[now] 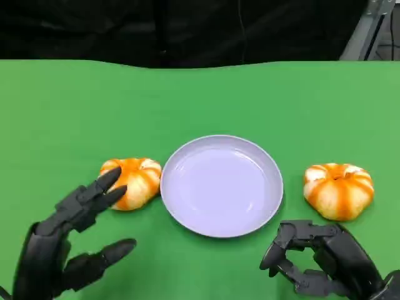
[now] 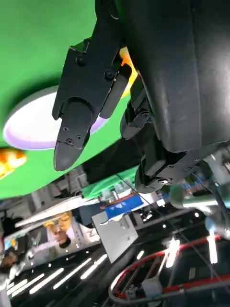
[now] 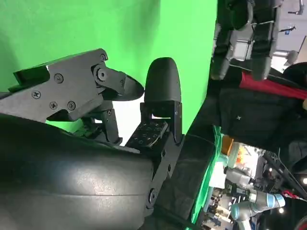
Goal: Grasp the bread from the table and place it into the plate.
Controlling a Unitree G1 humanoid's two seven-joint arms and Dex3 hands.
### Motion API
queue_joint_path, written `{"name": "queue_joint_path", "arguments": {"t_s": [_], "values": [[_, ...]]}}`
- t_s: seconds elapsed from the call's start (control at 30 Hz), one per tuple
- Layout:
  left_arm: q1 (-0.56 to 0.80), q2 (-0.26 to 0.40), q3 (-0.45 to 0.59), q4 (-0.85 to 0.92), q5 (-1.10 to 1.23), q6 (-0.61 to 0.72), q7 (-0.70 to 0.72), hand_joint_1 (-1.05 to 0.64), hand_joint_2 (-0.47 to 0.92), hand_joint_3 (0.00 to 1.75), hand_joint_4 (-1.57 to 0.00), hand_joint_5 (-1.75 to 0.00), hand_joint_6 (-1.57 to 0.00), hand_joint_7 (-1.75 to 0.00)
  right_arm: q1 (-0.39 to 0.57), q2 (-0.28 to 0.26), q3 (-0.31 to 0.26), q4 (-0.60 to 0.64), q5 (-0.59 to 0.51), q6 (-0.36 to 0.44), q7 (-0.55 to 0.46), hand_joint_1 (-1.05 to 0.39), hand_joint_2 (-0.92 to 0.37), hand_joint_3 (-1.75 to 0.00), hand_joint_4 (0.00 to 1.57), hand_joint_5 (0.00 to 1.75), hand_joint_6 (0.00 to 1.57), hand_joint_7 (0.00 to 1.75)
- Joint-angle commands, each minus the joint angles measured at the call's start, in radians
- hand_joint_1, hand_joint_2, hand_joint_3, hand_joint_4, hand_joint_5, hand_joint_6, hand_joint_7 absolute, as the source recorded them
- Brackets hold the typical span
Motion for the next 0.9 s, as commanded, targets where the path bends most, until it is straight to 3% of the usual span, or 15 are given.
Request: {"name": "queue_joint_path", "arguments": {"t_s": [0.03,0.3,0.53,0.73,0.9], "values": [[-0.016,0.026,0.024,0.001,0.060,-0.021,0.048,-0.55,0.92,0.09,-0.54,0.00,-0.44,0.00,0.008,-0.013,-0.003,-0.007,0.003,0.001,-0.001,-0.07,-0.76,-0.71,0.76,1.48,0.86,1.03],[-0.056,0.069,0.042,0.001,0.275,-0.026,0.179,-0.53,0.92,0.06,-0.40,0.00,-0.52,-0.03,0.004,-0.011,-0.003,0.006,0.007,-0.005,0.001,-0.08,-0.75,-0.72,0.76,1.48,0.85,1.03],[-0.064,0.098,0.018,-0.003,0.371,-0.002,0.245,-0.53,0.92,0.03,-0.38,0.00,-0.55,-0.02,0.004,-0.011,-0.003,0.003,0.008,0.002,0.001,-0.07,-0.76,-0.72,0.76,1.48,0.85,1.03],[-0.124,0.176,-0.010,0.007,0.632,0.080,0.396,-0.59,0.92,0.05,-0.35,0.00,-0.57,-0.02,-0.004,-0.010,-0.006,0.022,0.003,-0.010,-0.003,-0.10,-0.76,-0.70,0.75,1.47,0.85,1.02],[-0.129,0.201,-0.047,0.014,0.655,0.099,0.456,-0.61,0.92,0.07,-0.35,0.00,-0.57,-0.01,-0.005,-0.010,-0.006,0.023,0.002,-0.012,-0.003,-0.10,-0.77,-0.69,0.75,1.47,0.85,1.01]]}}
